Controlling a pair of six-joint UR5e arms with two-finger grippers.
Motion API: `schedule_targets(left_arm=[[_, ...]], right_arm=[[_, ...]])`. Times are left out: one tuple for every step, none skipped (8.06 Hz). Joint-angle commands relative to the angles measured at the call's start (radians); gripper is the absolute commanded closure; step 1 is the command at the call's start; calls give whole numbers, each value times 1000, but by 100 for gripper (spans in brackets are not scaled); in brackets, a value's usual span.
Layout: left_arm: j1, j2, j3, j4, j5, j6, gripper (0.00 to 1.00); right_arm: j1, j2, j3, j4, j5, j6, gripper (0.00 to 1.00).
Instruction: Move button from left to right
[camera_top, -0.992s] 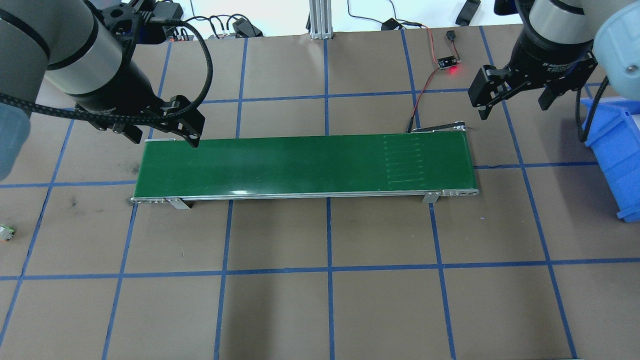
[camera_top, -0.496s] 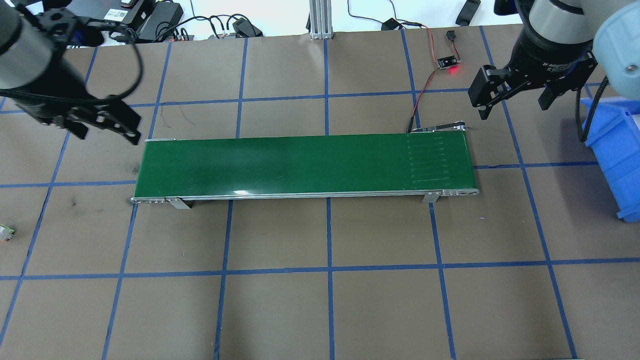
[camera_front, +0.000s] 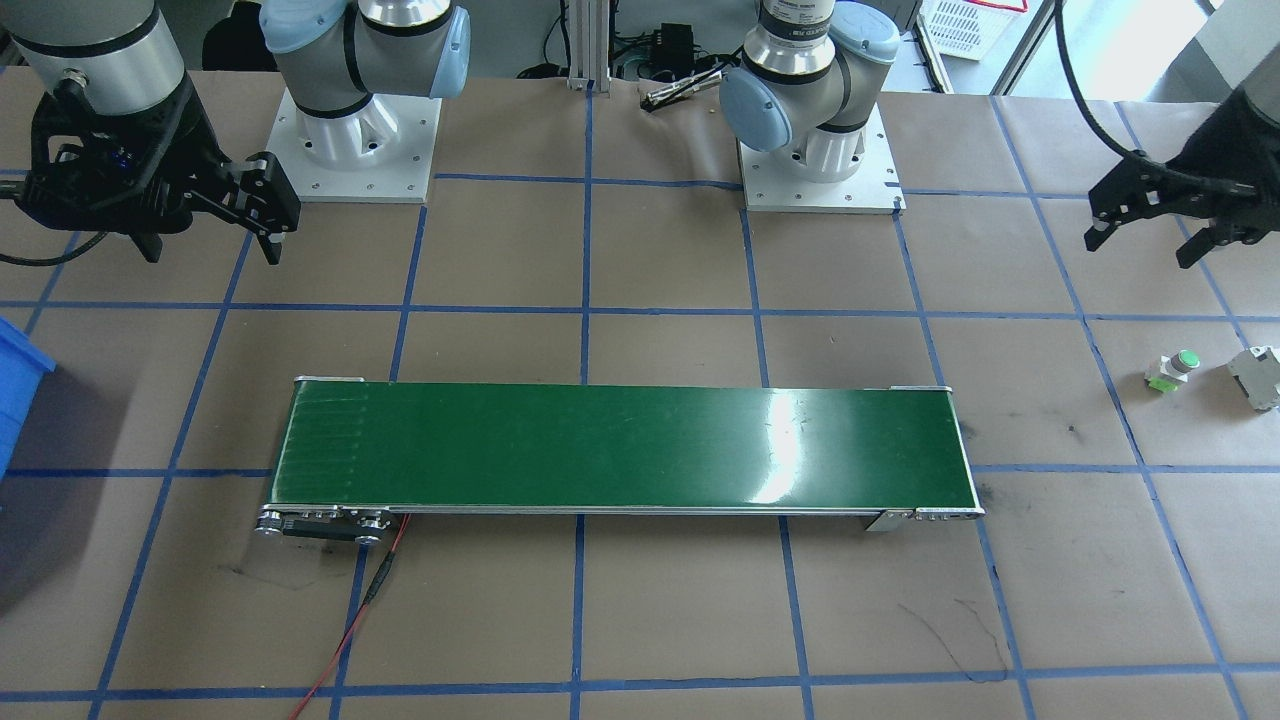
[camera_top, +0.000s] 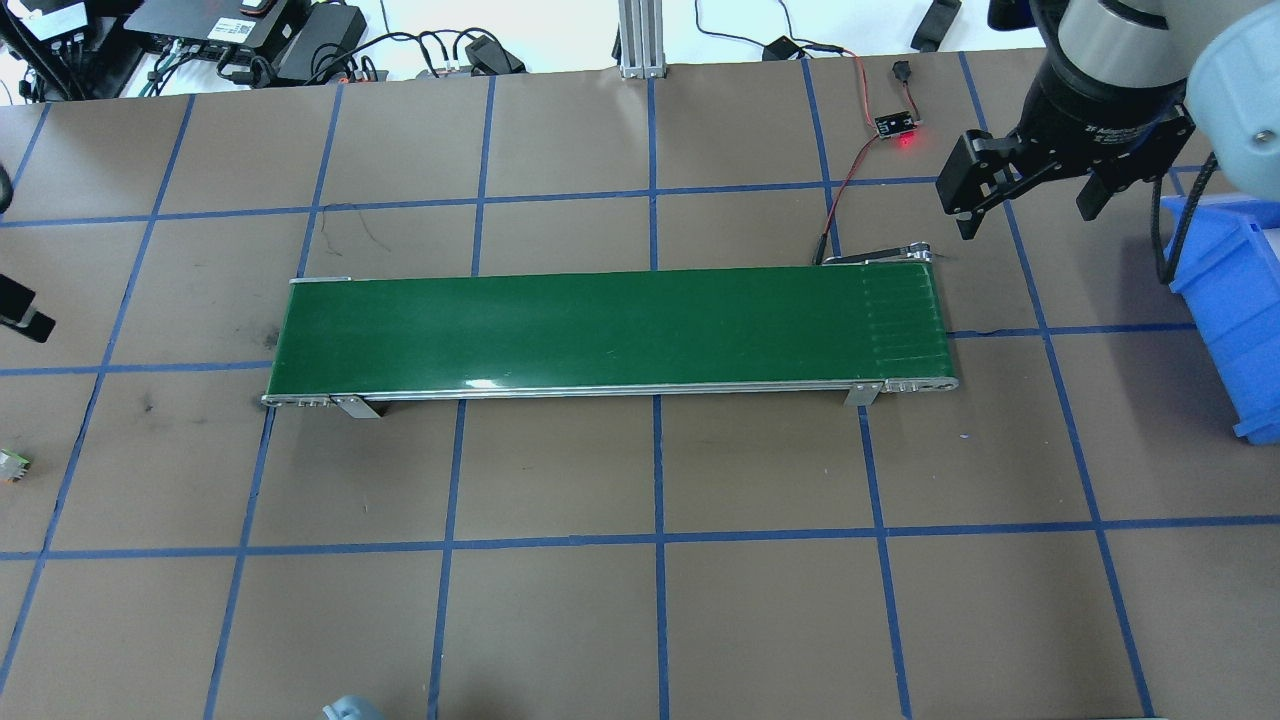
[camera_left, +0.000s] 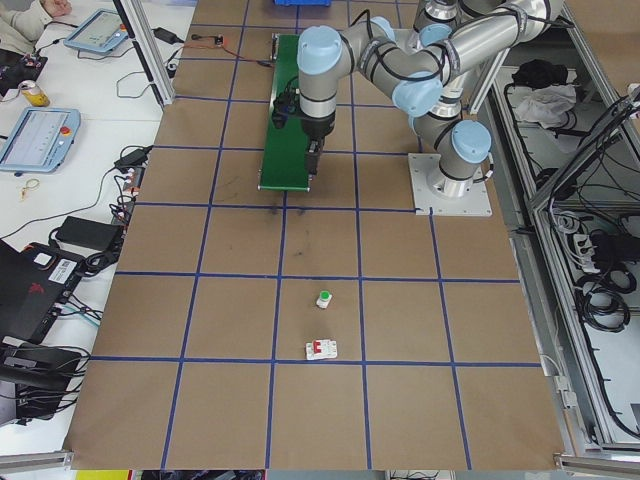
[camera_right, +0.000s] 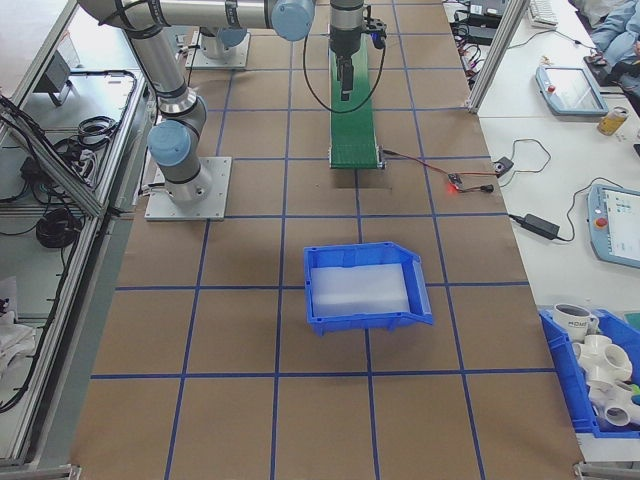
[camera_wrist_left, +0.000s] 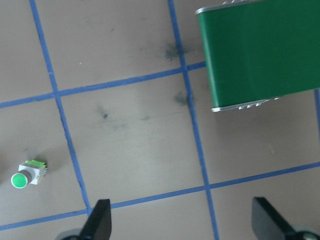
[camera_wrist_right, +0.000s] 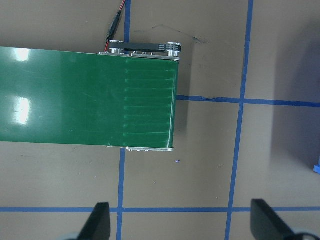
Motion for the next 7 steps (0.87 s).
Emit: schedule_targets(left_arm=[[210,-114,-3,81,2,285,0],[267,-175,-3,133,5,395,0],[295,-239,-3,222,11,488,0],[304,-311,-3,343,78,538,0],[304,-376,-3,417,111,581,0],[304,-427,-3,457,111,589,0],[306,-464,-4,460,111,593,0]], right_arm=[[0,1,0,0,0,0,0],[0,0,0,0,0,0,0],[0,1,2,0,0,0,0],[0,1,0,0,0,0,0],[0,1,2,0,0,0,0],[0,0,2,0,0,0,0],[0,0,2,0,0,0,0]])
